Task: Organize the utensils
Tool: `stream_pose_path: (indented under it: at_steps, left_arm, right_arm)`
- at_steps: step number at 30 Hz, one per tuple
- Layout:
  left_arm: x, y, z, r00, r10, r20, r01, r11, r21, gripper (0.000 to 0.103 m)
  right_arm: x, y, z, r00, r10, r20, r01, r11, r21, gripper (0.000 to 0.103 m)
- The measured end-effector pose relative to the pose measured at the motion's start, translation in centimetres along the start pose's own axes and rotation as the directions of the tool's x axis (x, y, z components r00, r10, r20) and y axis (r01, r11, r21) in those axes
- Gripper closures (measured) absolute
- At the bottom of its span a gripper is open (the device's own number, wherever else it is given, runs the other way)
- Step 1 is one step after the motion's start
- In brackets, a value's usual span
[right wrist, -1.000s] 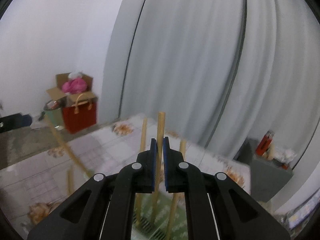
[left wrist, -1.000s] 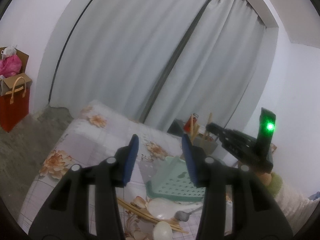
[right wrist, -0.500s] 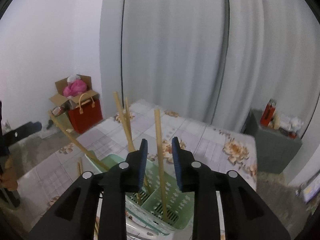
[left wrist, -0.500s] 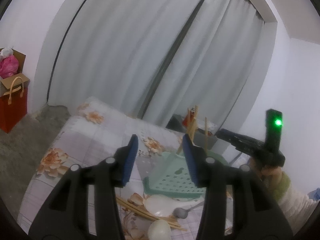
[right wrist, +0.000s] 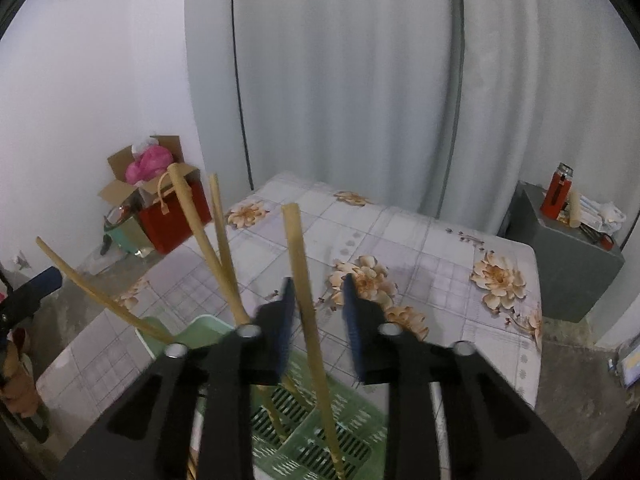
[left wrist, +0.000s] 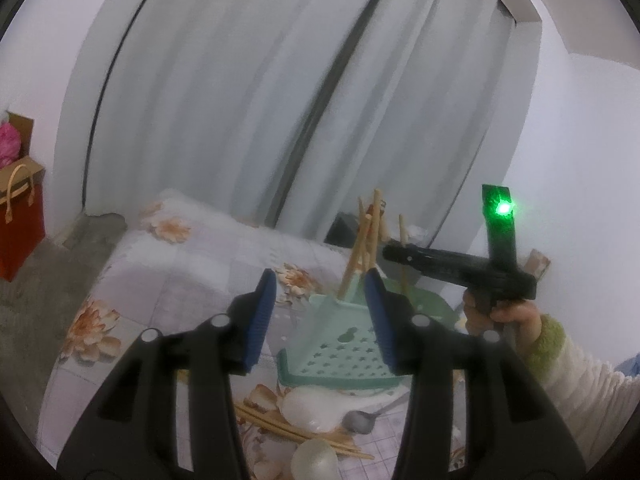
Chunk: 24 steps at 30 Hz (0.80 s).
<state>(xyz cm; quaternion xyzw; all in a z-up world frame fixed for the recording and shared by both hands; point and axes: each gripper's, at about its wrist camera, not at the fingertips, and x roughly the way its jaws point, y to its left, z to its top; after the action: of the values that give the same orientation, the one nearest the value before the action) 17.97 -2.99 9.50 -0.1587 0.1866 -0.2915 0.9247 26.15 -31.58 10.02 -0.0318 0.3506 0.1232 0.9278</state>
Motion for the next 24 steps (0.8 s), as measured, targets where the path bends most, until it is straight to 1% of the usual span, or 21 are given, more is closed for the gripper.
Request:
stream_pose_path:
  at_steps: [1, 2, 3, 5, 10, 11, 12, 14, 15, 16, 18, 19, 21, 24]
  left_arm:
    - [0.4, -0.2, 0.1, 1.0, -0.004, -0.004, 0.004, 1.0, 0.012, 0.059]
    - [1.0, -0.5, 0.4, 1.0, -0.014, -0.014, 0.014, 0.999, 0.033, 0.056]
    - [1.5, -0.7, 0.6, 0.999, -0.022, -0.024, 0.023, 0.999, 0.043, 0.055]
    - [3.1, -0.9, 1.0, 0.998, -0.033, -0.051, 0.036, 0.998, 0.058, 0.055]
    - [6.8, -1.0, 1.7, 0.994, 0.013, -0.106, -0.003, 0.995, 0.095, 0.056]
    - [7.7, -0.9, 1.7, 0.992, 0.026, -0.124, -0.014, 0.995, 0.097, 0.058]
    - [8.2, -0.8, 1.6, 0.99, 0.029, -0.137, -0.015, 0.995, 0.097, 0.065]
    - [8.7, -0.8, 1.6, 0.989, 0.023, -0.149, -0.009, 0.996, 0.094, 0.071]
    - [8.6, -0.9, 1.5, 0.989, 0.016, -0.145, -0.002, 0.995, 0.097, 0.077]
    - [8.6, -1.2, 1.5, 0.99, 0.012, -0.143, 0.003, 0.994, 0.107, 0.081]
    - [8.5, -2.0, 1.5, 0.991, 0.016, -0.13, 0.002, 0.99, 0.141, 0.094]
    - [8.4, -2.3, 1.6, 0.992, 0.016, -0.124, 0.003, 0.989, 0.15, 0.097]
    - [8.2, -2.6, 1.8, 0.993, 0.014, -0.117, 0.005, 0.988, 0.153, 0.099]
    - [7.3, -2.9, 2.7, 0.996, 0.005, -0.087, 0.008, 0.99, 0.144, 0.099]
  right_arm:
    - [0.0, 0.0, 0.0, 1.0, 0.001, 0.004, -0.001, 1.0, 0.0, 0.088]
    - [-0.1, 0.0, -0.1, 1.0, 0.003, 0.01, -0.003, 1.0, -0.001, 0.093]
    - [-0.2, 0.1, -0.2, 1.0, 0.004, 0.018, -0.004, 1.0, -0.001, 0.095]
    - [-0.5, 0.1, -0.3, 1.0, -0.002, 0.029, 0.002, 1.0, -0.002, 0.095]
    - [-1.4, -0.4, -0.4, 0.999, -0.009, 0.053, 0.009, 1.0, 0.01, 0.095]
    - [-1.6, -0.5, -0.4, 0.998, -0.009, 0.058, 0.008, 1.0, 0.014, 0.096]
    - [-1.8, -0.6, -0.4, 0.998, -0.011, 0.065, 0.01, 1.0, 0.017, 0.096]
    - [-2.2, -0.8, -0.5, 0.997, -0.016, 0.078, 0.014, 1.0, 0.021, 0.096]
    - [-2.5, -0.8, -0.5, 0.996, -0.016, 0.088, 0.014, 1.0, 0.025, 0.096]
    - [-2.8, -0.9, -0.5, 0.995, -0.016, 0.095, 0.014, 1.0, 0.028, 0.096]
    - [-3.4, -1.0, -0.5, 0.993, -0.019, 0.114, 0.015, 0.999, 0.031, 0.096]
    - [-3.6, -1.0, -0.5, 0.993, -0.02, 0.12, 0.016, 0.999, 0.032, 0.096]
    - [-4.3, -1.1, -0.4, 0.99, -0.02, 0.14, 0.015, 0.999, 0.038, 0.096]
    - [-5.4, -1.0, -0.2, 0.985, -0.024, 0.174, 0.016, 0.999, 0.043, 0.096]
